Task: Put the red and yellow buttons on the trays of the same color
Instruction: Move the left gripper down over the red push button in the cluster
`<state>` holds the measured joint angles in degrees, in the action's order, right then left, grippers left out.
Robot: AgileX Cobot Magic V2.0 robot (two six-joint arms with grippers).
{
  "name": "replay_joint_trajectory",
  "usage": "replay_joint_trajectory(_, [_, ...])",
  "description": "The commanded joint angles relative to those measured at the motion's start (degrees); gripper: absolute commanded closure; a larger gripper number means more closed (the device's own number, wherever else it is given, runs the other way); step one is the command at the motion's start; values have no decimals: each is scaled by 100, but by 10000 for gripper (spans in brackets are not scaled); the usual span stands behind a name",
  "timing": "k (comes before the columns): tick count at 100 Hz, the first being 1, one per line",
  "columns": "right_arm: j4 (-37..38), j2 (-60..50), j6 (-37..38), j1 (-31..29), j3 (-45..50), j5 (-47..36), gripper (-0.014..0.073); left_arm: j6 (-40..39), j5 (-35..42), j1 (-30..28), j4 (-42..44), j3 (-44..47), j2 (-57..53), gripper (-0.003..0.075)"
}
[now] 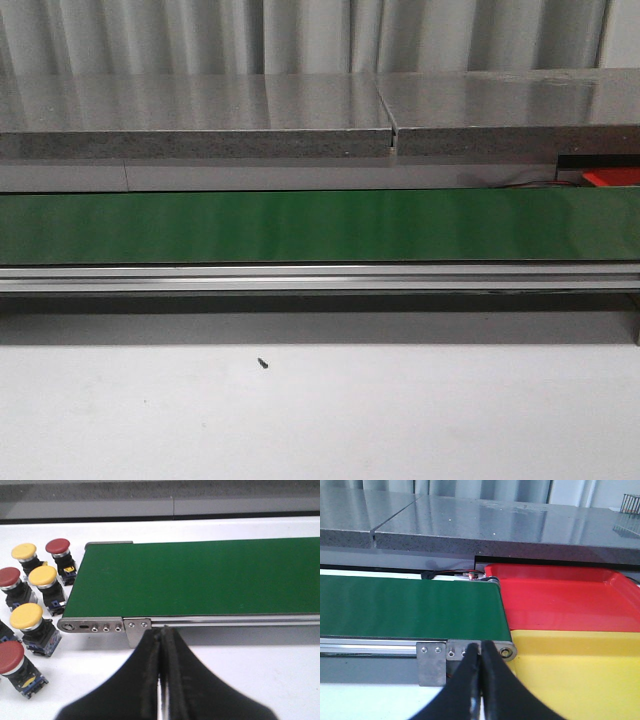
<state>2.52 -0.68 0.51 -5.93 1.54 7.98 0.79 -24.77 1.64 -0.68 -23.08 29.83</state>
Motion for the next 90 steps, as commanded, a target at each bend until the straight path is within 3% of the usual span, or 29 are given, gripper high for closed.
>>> replay_joint_trajectory(1, [83, -91, -5, -25, 2, -438, 663, -48, 461, 41, -113, -298, 452, 700])
replay_joint_trajectory(8, [83, -91, -5, -25, 2, -438, 663, -48, 480, 41, -183, -351, 735, 603])
replay_joint_trajectory(25, [83, -91, -5, -25, 2, -438, 663, -48, 505, 41, -229, -544, 1184, 206])
replay_joint_trajectory(30, [83, -91, -5, -25, 2, -438, 663, -48, 491, 41, -229, -620, 1284, 149])
replay_joint_trajectory(53, [83, -91, -5, -25, 2, -438, 663, -79, 413, 19, -246, -1095, 1714, 154])
replay_joint_trajectory(63, [83, -91, -5, -25, 2, -438, 663, -651, 188, -3, -256, -1417, 1939, 154])
replay_joint_trajectory(90, [83, -91, -5, -25, 2, -438, 663, -969, -1401, -845, -336, -2495, 2654, 155])
